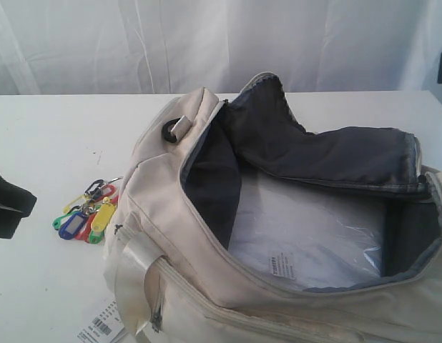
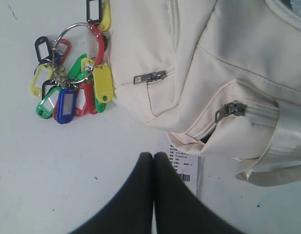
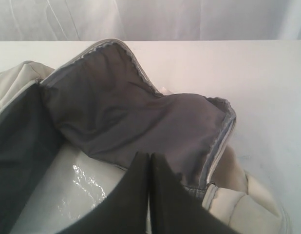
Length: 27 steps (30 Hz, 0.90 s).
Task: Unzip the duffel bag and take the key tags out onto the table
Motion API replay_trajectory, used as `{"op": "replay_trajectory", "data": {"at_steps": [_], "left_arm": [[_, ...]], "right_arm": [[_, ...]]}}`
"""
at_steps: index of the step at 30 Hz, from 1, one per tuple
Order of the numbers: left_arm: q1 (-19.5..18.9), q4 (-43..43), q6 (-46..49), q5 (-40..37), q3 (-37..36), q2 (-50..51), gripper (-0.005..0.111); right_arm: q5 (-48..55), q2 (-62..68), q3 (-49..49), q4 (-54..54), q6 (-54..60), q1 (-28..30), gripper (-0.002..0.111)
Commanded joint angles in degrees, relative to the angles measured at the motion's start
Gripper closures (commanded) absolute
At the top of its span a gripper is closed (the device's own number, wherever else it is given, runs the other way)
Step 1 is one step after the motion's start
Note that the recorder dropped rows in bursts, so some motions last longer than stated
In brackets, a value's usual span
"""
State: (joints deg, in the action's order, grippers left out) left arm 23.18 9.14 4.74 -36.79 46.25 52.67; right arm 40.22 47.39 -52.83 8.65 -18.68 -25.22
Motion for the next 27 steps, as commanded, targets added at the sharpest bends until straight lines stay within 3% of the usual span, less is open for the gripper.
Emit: {"op": "replay_trajectory", "data": {"at_steps": [1,11,17,21,27], "left_arm": [[-0.1,0.5,-0.4,-0.5,-0.4,-0.6,0.107],[-0.1,0.5,-0.4,-0.5,-0.4,-0.6,0.107],[-0.1,0.5,-0.4,-0.5,-0.4,-0.6,0.107],[-0.1,0.5,-0.4,-0.5,-0.4,-0.6,0.107],[-0.1,0.5,-0.4,-0.5,-0.4,-0.6,0.107]], "right_arm": [[-0.6,-2.7,0.2,-0.1,0.5,-0.1,0.108],[2.2,-13.5,0.3,-1.3,0.5,-0.1,0.108],[2.7,-21.3,6.6,-1.7,0.4,-0.1,0.108],[-2.8,-27.5,12.6,-1.8,0.3,-0.1,0.108],[-20.0,-36.2,20.6,-1.6,0.4,-0.1,0.108]]}}
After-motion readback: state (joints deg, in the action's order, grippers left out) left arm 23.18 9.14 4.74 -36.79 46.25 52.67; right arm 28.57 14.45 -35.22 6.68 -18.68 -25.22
